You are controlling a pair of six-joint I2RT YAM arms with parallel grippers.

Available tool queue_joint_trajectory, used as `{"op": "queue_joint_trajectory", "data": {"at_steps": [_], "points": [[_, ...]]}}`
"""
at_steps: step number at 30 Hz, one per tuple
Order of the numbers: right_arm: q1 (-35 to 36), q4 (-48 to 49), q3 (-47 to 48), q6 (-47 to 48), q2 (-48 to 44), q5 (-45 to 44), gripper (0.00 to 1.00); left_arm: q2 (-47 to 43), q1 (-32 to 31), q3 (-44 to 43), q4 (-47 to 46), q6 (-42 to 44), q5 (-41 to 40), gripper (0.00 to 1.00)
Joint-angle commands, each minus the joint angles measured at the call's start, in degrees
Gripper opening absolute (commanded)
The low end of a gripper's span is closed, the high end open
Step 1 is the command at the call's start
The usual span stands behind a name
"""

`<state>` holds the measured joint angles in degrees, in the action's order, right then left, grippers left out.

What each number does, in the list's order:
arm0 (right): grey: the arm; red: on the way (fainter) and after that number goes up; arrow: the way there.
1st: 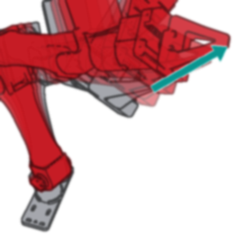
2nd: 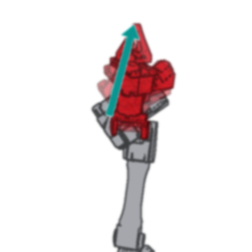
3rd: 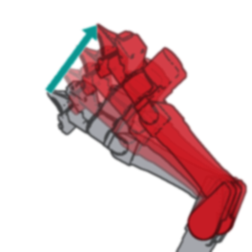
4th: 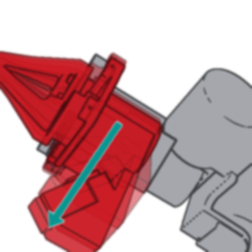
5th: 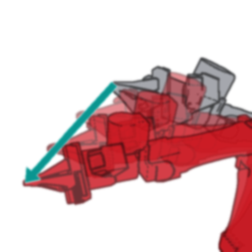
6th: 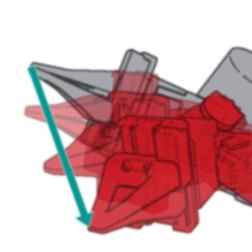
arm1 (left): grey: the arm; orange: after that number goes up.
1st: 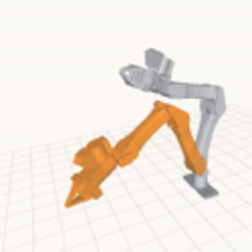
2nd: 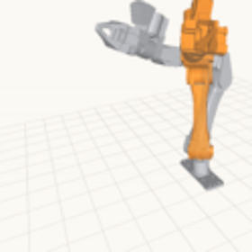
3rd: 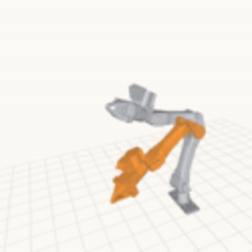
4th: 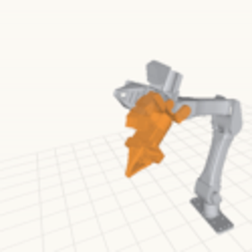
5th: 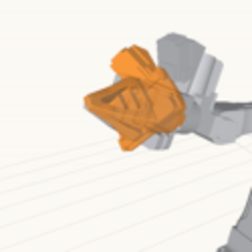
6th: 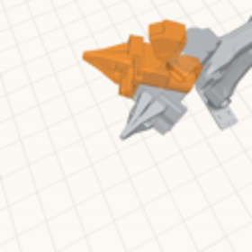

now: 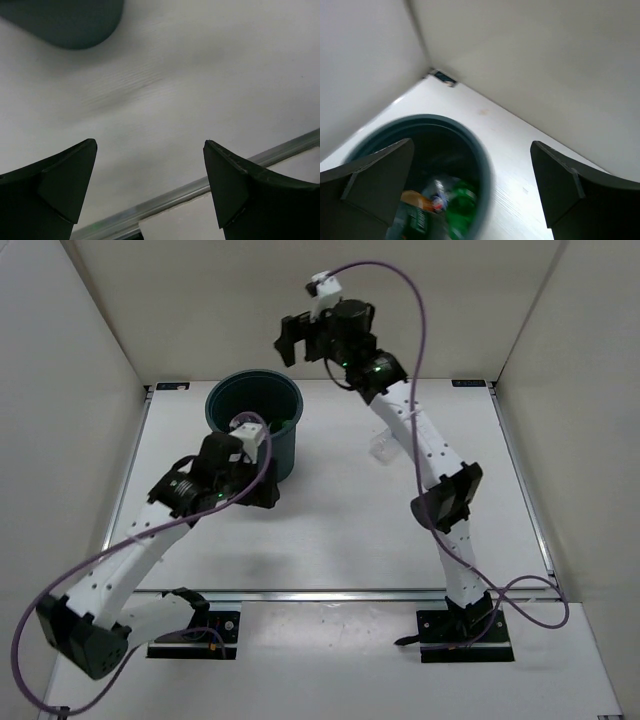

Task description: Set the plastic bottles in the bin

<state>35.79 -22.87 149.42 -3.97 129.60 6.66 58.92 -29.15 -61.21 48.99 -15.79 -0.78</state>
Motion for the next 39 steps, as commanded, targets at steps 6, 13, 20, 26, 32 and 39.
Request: {"op": "queue_joint_trajectory", "data": {"at_steps": [6, 13, 20, 26, 32, 39], "points": [[-14.8, -10.1, -28.7, -4.0, -29.0, -12.1, 0.99, 22.7, -11.3, -17.4, -9.3, 5.5, 4.2, 0.99], [-38.6, 9.5, -84.4, -18.3, -64.1, -8.7, 0.99, 47.0, -13.8, -39.1, -10.1, 10.4, 3.2, 0.99], [-54.4, -11.8, -101.8, -16.5, -75.4, -9.5, 0.99, 77.9, -15.2, -85.7, 2.2, 12.9, 2.1, 0.98], [-58.4, -15.1, -107.9, -12.9, -81.6, -7.9, 0.99, 81.1, -16.5, -76.4, -14.3, 12.2, 2.1, 0.98], [-52.8, -18.3, -104.3, -11.5, -80.2, -7.6, 0.99, 88.7, -13.8, -83.5, -23.0, 4.9, 2.6, 0.99], [-53.8, -18.5, -104.7, -9.9, -80.9, -3.8, 0.99, 88.1, -12.6, -80.7, -33.7, 7.4, 1.0, 0.98]]}}
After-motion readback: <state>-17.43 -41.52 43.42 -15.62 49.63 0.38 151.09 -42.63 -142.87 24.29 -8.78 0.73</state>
